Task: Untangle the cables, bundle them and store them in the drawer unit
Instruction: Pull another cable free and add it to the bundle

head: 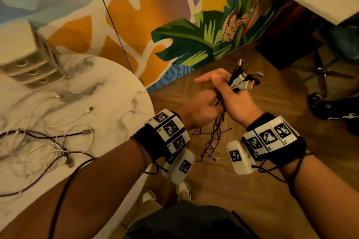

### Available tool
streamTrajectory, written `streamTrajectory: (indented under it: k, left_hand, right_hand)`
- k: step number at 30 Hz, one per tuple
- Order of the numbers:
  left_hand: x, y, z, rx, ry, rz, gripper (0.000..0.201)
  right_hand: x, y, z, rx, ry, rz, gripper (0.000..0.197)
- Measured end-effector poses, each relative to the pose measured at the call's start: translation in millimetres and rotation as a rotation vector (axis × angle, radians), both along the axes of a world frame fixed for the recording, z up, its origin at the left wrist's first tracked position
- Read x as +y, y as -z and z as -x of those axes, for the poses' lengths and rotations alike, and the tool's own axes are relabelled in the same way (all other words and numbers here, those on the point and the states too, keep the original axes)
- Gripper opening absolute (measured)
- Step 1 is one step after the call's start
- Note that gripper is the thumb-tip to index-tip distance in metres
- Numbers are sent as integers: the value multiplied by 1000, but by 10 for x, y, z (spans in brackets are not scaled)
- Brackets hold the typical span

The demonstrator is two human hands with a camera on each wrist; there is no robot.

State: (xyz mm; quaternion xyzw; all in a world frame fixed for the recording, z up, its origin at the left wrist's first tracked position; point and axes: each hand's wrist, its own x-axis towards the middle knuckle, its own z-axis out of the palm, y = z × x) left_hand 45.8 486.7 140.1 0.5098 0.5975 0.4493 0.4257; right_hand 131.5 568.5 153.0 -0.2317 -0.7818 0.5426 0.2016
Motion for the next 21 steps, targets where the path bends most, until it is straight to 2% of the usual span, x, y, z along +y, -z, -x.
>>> streamTrajectory:
  k: [2, 5, 6, 7, 9, 10, 11, 12, 14, 17, 19, 21]
  left_hand:
    - [103, -121, -36, -147, -57, -37, 37]
    - [187, -262, -47, -379, -166, -21, 10]
    - [196, -279, -21, -420, -208, 8, 8]
    - [183, -307, 8, -449, -233, 32, 13]
    - [154, -302, 80, -483, -236, 17, 24]
    - [147, -291, 107, -465, -255, 16, 32]
    - [137, -309, 125, -402, -300, 30, 39]
    - [146, -315, 138, -289, -356, 40, 44]
    - [137, -371, 173, 86, -383, 14, 47]
    - [74, -652, 232, 583, -182, -8, 42]
    - [10, -863, 319, 809, -121, 1, 31]
    - [-51, -1047, 433, 992, -125, -23, 23]
  right_hand:
    - [66, -123, 3, 56, 1, 152, 47]
    - [145, -101, -26, 109, -93, 296, 56]
    - [167, -41, -47, 122, -159, 374, 57]
    - [184, 40, -70, 117, -228, 446, 55]
    - [156, 263, -96, 27, -341, 457, 34]
    - [102, 390, -89, -54, -357, 362, 16]
    - [38, 514, -60, -126, -338, 275, 14]
    - [-19, 658, -25, -175, -291, 204, 25]
    - [-116, 899, 49, -201, -160, 180, 41]
    - [-89, 1201, 160, -282, -5, 253, 41]
    - [-53, 1361, 156, -414, 18, 265, 34]
    - [-9, 1552, 93, -514, 55, 267, 39]
